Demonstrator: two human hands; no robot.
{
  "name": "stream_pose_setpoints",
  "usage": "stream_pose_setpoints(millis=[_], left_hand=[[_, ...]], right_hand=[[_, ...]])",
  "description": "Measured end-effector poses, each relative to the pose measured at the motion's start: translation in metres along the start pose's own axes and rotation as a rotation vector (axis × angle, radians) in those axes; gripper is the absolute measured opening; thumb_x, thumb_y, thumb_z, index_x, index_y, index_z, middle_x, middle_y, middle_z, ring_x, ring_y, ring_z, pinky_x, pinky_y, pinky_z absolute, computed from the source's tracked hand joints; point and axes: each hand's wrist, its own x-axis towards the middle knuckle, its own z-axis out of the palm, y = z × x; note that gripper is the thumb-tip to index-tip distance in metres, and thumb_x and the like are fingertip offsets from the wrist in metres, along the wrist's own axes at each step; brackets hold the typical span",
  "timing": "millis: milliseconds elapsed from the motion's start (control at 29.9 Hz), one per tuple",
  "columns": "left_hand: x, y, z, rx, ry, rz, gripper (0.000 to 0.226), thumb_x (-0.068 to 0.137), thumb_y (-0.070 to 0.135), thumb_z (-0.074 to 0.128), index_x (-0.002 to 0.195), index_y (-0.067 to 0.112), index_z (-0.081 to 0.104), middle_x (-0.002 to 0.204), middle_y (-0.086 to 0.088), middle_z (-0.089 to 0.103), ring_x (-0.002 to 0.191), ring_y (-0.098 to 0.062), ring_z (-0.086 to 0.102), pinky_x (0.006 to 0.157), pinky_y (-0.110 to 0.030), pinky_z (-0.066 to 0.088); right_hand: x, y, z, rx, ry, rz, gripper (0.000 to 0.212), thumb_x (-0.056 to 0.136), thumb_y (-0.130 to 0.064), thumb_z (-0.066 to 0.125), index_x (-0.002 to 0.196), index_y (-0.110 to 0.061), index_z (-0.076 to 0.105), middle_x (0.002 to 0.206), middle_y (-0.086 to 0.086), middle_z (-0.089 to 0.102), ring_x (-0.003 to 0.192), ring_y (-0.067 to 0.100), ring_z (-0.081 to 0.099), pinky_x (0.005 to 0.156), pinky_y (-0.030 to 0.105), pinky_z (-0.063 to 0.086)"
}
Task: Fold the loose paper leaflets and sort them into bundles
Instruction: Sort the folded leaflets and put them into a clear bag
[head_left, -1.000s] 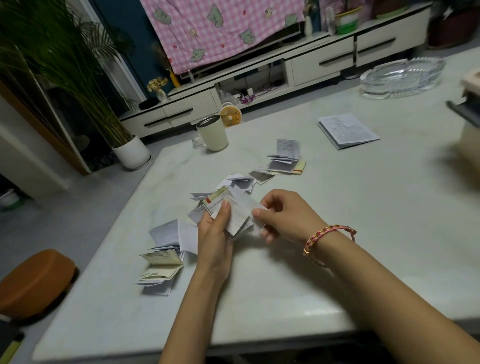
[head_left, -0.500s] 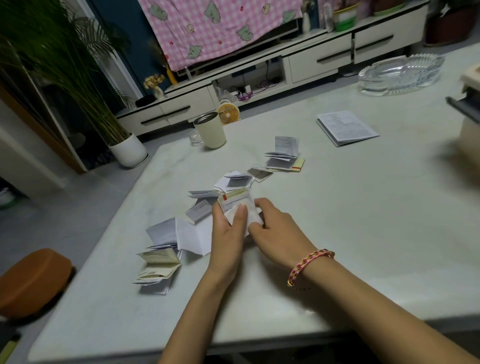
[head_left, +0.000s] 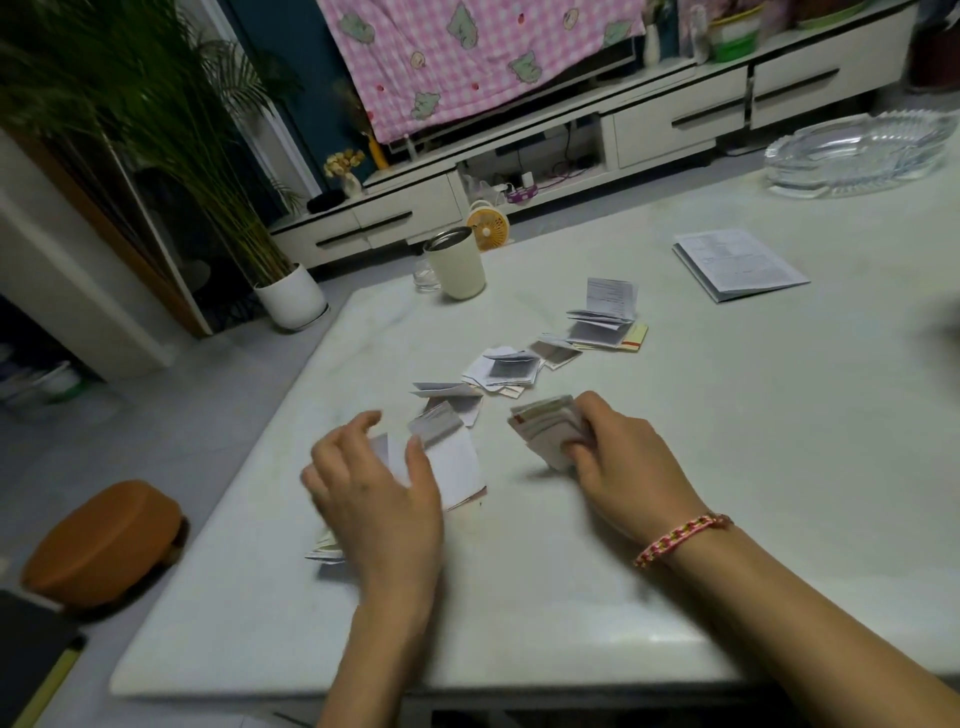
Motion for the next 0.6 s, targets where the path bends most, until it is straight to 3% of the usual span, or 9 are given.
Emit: stream_pose_setpoints(millis=[67, 167, 301, 435, 536, 603], left_hand=[[0.006, -0.007, -0.008, 0.197, -0.129, -0.141, 0.043, 0.087, 0.031, 0.062, 0.122, 0.008, 0.053, 0.124, -0.017, 0.048, 0.115, -0.033, 0.034, 0.095, -0.038, 0.026], [0.009, -0.009, -0.006, 0.309, -0.284, -0.146, 0.050, 0.088, 0.040, 0.057, 0.127, 0.010, 0.048, 0.124, -0.014, 0.052, 0.116, -0.032, 0.032, 0.092, -0.036, 0.021], [0.010, -0.002, 0.004, 0.314, -0.343, -0.151, 0.045, 0.088, 0.024, 0.059, 0.129, 0.013, 0.045, 0.120, -0.011, 0.056, 0.117, -0.030, 0.032, 0.090, -0.034, 0.022], [0.008, 0.006, -0.008, 0.129, -0.249, -0.155, 0.026, 0.088, 0.010, 0.052, 0.114, 0.010, 0.057, 0.105, -0.011, 0.062, 0.106, -0.031, 0.046, 0.085, -0.037, 0.034], [0.004, 0.018, -0.028, -0.142, -0.197, -0.147, 0.010, 0.089, 0.011, 0.052, 0.092, 0.009, 0.061, 0.087, -0.003, 0.062, 0.083, -0.024, 0.054, 0.067, -0.031, 0.039], [0.008, 0.022, -0.031, -0.310, -0.180, -0.230, 0.008, 0.090, 0.011, 0.052, 0.091, 0.008, 0.059, 0.079, 0.000, 0.061, 0.074, -0.021, 0.054, 0.057, -0.021, 0.043]], right_hand=[[0.002, 0.003, 0.002, 0.006, -0.008, 0.045, 0.010, 0.087, -0.008, 0.050, 0.093, -0.011, 0.042, 0.096, 0.017, 0.063, 0.090, 0.039, 0.055, 0.067, 0.039, 0.037], [0.003, 0.001, 0.002, 0.070, -0.006, 0.114, 0.014, 0.089, -0.009, 0.050, 0.093, -0.014, 0.037, 0.094, 0.015, 0.060, 0.085, 0.035, 0.053, 0.063, 0.036, 0.034], [0.002, -0.003, 0.001, 0.105, -0.012, 0.124, 0.007, 0.096, -0.016, 0.042, 0.091, -0.014, 0.037, 0.094, 0.016, 0.060, 0.081, 0.032, 0.050, 0.064, 0.036, 0.033], [0.005, -0.002, -0.003, 0.170, -0.018, 0.178, 0.014, 0.097, -0.019, 0.041, 0.088, -0.008, 0.044, 0.087, 0.011, 0.056, 0.077, 0.028, 0.047, 0.055, 0.029, 0.029], [0.013, 0.001, -0.007, 0.376, 0.009, 0.292, 0.016, 0.093, -0.014, 0.047, 0.097, -0.002, 0.058, 0.094, 0.011, 0.062, 0.087, 0.029, 0.055, 0.073, 0.031, 0.043], [0.017, 0.000, -0.011, 0.644, 0.025, 0.407, 0.013, 0.091, -0.007, 0.049, 0.088, -0.006, 0.061, 0.090, 0.012, 0.063, 0.083, 0.026, 0.058, 0.076, 0.033, 0.048]])
